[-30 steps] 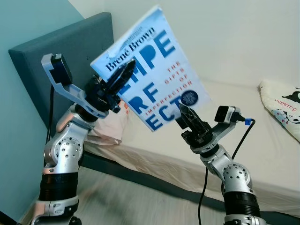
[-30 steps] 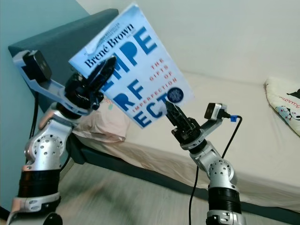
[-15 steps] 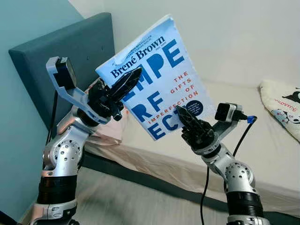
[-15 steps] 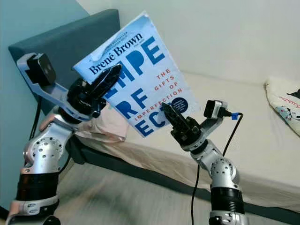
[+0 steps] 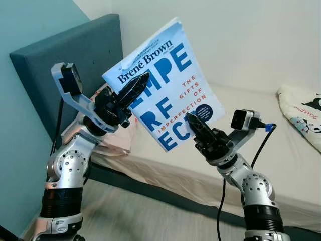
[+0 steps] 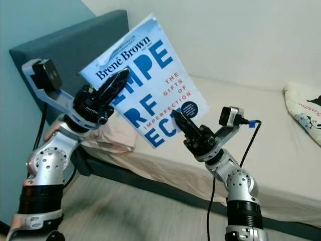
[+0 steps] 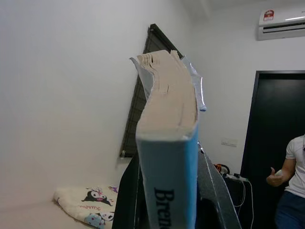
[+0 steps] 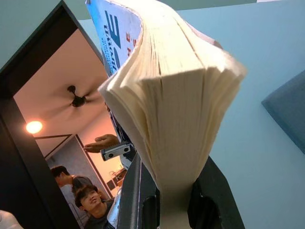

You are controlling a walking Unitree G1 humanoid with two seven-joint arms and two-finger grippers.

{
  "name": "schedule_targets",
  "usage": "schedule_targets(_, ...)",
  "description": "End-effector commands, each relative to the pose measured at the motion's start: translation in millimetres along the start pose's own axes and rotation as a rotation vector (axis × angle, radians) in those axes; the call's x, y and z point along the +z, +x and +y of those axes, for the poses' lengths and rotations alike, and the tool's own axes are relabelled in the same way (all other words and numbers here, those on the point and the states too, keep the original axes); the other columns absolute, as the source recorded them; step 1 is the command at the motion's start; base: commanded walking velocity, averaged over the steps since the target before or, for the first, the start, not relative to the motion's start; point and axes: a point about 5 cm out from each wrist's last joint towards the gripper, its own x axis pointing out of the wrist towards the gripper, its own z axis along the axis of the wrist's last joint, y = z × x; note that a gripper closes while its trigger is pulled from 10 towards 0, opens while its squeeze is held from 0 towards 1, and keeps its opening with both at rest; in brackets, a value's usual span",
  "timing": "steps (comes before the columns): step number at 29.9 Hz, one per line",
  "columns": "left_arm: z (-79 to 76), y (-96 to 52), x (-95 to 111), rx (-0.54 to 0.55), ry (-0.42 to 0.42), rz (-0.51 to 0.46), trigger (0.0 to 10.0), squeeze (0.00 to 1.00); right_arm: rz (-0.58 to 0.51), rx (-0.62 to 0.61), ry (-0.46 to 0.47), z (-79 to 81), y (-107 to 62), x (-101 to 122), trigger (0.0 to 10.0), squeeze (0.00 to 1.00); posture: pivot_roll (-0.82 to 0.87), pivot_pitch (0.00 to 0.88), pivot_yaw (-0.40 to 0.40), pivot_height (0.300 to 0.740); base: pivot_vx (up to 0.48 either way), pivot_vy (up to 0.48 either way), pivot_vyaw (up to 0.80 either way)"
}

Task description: Clean up the room

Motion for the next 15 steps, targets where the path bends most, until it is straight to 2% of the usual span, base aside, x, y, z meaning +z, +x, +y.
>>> schedule_targets(1, 5.0, -5.9, -1.6, 0.042, 0.020, 0.025, 10.0, 0.00, -0.058, -0.027, -0.073, -0.1, -3.3, 15.4, 0.0, 0.00, -0.09, 0.000, -0.037, 0.740, 0.000, 0.000, 0.00)
schedule_targets(4, 5.0, -5.9, -1.6, 0.042, 0.020, 0.025, 10.0, 0.00, -0.058, -0.027, -0.073, -0.1, -3.3, 15.4, 0.0, 0.00, -0.09, 0.000, -0.037, 0.740, 0.000, 0.000, 0.00)
schedule_targets(5, 11.8, -10.5, -8.7, 0.096, -0.005, 0.043, 10.0, 1.00, -0.068, -0.065, -0.087, -4.1, -5.0, 16.5, 0.0, 0.00, -0.09, 0.000, -0.036, 0.740, 0.000, 0.000, 0.00)
schedule_targets(6, 11.8, -10.5, -8.7, 0.096, -0.005, 0.043, 10.0, 1.00, -0.068, -0.065, -0.087, -4.1, -5.0, 16.5, 0.0, 0.00, -0.09, 0.000, -0.036, 0.740, 0.000, 0.000, 0.00)
schedule_targets(8, 39.2, -44.0, -34.0, 0.341, -0.052, 0.125, 10.0, 1.00, -0.111, -0.222, -0.130, -20.3, -14.4, 22.3, 0.0, 0.00, -0.10, 0.000, -0.035, 0.740, 0.000, 0.000, 0.00)
schedule_targets(10, 53.0, -74.3, -49.1, 0.511, -0.072, 0.179, 10.0, 1.00, -0.141, -0.329, -0.145, -30.8, -24.1, 26.2, 0.0, 0.00, -0.09, 0.000, -0.038, 0.740, 0.000, 0.000, 0.00)
schedule_targets(11, 53.0, -74.3, -49.1, 0.511, -0.072, 0.179, 10.0, 1.00, -0.141, -0.329, -0.145, -30.8, -24.1, 26.2, 0.0, 0.00, -0.09, 0.000, -0.038, 0.740, 0.000, 0.000, 0.00)
schedule_targets(12, 57.4, -92.0, -55.0, 0.590, -0.093, 0.187, 10.0, 1.00, -0.154, -0.376, -0.151, -34.4, -30.6, 28.0, 0.0, 0.00, -0.09, 0.000, -0.038, 0.740, 0.000, 0.000, 0.00)
schedule_targets(13, 57.4, -92.0, -55.0, 0.590, -0.093, 0.187, 10.0, 1.00, -0.154, -0.376, -0.151, -34.4, -30.6, 28.0, 0.0, 0.00, -0.09, 0.000, -0.038, 0.740, 0.000, 0.000, 0.00)
schedule_targets(14, 59.4, -103.2, -58.4, 0.638, -0.109, 0.189, 10.0, 1.00, -0.162, -0.402, -0.155, -36.3, -34.7, 29.1, 0.0, 0.00, -0.09, 0.000, -0.038, 0.740, 0.000, 0.000, 0.00)
schedule_targets(15, 62.1, -122.8, -66.0, 0.736, -0.112, 0.218, 10.0, 1.00, -0.142, -0.488, -0.167, -42.8, -43.4, 27.6, 0.0, 0.00, -0.09, 0.000, -0.037, 0.740, 0.000, 0.000, 0.00)
